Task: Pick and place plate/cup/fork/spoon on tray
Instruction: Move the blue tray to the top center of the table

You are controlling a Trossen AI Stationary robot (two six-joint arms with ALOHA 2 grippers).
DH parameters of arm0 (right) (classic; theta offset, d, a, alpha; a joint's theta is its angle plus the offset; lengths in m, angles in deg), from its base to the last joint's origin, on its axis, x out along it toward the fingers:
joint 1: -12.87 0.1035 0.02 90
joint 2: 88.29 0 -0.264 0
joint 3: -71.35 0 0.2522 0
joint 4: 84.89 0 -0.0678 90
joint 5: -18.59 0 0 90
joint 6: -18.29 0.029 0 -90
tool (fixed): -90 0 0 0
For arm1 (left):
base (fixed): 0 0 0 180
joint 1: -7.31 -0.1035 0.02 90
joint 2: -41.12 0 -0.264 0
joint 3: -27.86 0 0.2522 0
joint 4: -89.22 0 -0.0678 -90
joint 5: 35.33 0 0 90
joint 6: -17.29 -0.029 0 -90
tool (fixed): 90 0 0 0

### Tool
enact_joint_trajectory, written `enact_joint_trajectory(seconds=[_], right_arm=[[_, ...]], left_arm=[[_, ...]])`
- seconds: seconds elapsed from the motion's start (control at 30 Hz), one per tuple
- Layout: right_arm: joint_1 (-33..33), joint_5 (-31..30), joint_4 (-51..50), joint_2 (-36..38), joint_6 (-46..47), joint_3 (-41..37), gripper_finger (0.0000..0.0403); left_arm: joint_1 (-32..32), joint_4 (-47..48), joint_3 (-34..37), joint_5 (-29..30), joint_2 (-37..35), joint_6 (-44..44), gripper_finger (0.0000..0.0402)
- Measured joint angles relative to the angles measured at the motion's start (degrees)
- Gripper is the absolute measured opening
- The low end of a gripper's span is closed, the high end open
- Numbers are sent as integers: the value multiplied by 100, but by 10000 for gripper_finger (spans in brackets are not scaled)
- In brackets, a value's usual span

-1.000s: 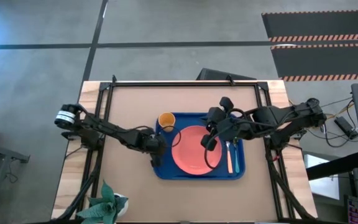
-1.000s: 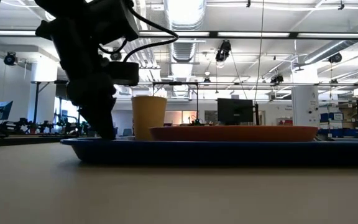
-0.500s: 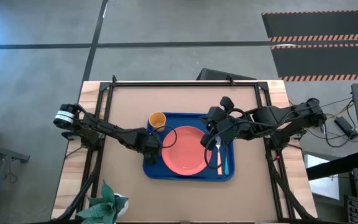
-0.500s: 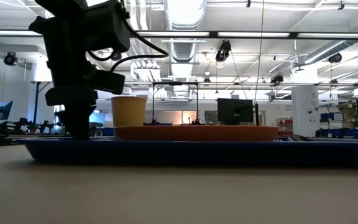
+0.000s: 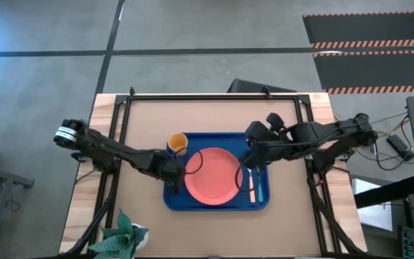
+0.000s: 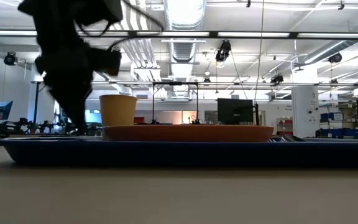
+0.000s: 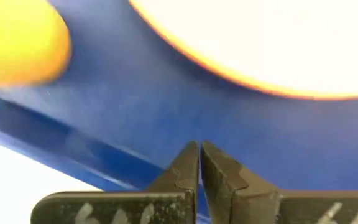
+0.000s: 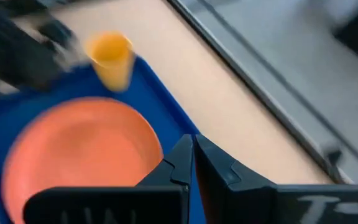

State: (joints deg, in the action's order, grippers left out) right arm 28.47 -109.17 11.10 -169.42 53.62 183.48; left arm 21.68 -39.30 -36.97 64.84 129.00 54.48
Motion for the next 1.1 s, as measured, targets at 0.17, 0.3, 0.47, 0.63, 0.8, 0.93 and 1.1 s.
enact_joint_trajectory(seconds=[0.17,0.3,0.47,0.63,0.8,0.93,1.1], right_arm=[[3,188,-598,17,1063,-499,8],[-62,547,-154,22,1207,-1227,8],[-328,1214,882,87,1126,-2380,8],[-862,1743,1767,321,1033,-3489,8],[-1626,2502,3238,693,720,-4522,8],[-2130,2977,4302,814,601,-5170,8],[-2433,3047,4521,808,548,-5397,8]], left_arm=[[6,-1,-261,431,-633,-17,0],[4,43,-406,882,-1199,-48,0],[15,103,-380,1038,-1832,-60,0],[149,336,-363,1004,-2289,-197,0],[150,526,-361,1006,-2607,-192,0],[151,537,-336,1041,-2728,-199,0],[151,537,-219,1093,-2771,-195,0]])
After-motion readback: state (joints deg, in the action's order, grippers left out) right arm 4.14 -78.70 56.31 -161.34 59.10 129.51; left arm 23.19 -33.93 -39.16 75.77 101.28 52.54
